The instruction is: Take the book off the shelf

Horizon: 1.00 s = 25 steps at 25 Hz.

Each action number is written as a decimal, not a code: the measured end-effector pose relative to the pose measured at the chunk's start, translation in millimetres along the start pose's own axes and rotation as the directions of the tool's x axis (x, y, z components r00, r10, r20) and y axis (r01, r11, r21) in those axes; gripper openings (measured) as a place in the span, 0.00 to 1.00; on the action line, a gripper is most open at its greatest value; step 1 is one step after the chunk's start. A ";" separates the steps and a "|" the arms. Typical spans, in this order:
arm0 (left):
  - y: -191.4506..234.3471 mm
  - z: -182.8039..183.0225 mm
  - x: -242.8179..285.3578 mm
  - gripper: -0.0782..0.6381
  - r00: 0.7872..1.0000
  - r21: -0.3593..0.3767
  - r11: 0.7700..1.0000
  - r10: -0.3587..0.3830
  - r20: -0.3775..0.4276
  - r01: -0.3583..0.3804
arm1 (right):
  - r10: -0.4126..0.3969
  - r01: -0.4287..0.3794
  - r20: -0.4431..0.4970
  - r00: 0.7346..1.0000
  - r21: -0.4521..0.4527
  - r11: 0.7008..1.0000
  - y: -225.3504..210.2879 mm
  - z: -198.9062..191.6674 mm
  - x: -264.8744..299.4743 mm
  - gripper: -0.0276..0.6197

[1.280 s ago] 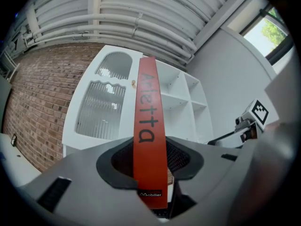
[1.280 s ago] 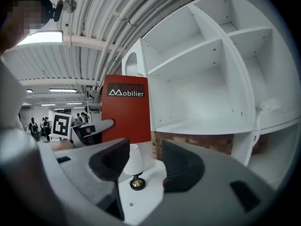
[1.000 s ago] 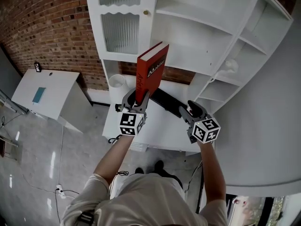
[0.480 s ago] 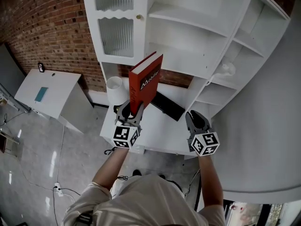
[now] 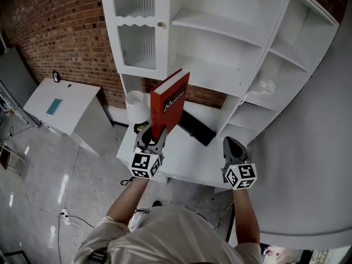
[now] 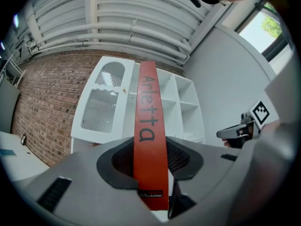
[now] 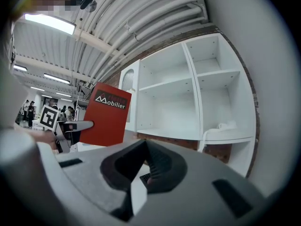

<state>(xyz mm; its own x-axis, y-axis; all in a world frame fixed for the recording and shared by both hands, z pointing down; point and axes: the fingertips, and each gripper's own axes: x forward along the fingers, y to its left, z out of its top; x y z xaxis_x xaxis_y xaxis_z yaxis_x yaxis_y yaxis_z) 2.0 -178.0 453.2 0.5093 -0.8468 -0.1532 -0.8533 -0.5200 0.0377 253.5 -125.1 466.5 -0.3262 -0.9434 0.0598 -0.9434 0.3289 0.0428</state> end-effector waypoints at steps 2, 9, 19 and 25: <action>-4.4 0.2 -0.1 0.31 1.000 0.001 1.000 0.001 -0.003 -0.001 | -0.009 0.009 0.008 1.000 0.001 1.000 -6.3 0.0 -2.7 0.05; -12.1 3.9 -0.5 0.31 1.000 0.000 1.000 0.022 0.011 -0.022 | -0.020 0.019 0.024 1.000 0.035 0.999 -20.7 -1.3 -7.0 0.05; -4.3 12.3 -1.1 0.31 0.999 0.000 1.000 0.029 0.014 -0.029 | -0.030 0.030 0.036 0.999 0.017 0.999 -17.1 8.2 -6.1 0.05; -3.2 14.8 -0.8 0.31 0.999 -0.001 1.000 0.031 0.019 -0.031 | -0.022 0.022 0.042 0.999 0.011 1.000 -12.6 12.9 -6.3 0.05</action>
<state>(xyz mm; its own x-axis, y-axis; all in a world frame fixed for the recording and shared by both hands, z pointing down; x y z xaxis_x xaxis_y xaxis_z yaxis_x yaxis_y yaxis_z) 2.7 -174.0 438.6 0.4802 -0.8603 -0.1710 -0.8686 -0.4936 0.0438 266.7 -123.9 452.7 -0.3072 -0.9515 0.0169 -0.9509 0.3076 0.0334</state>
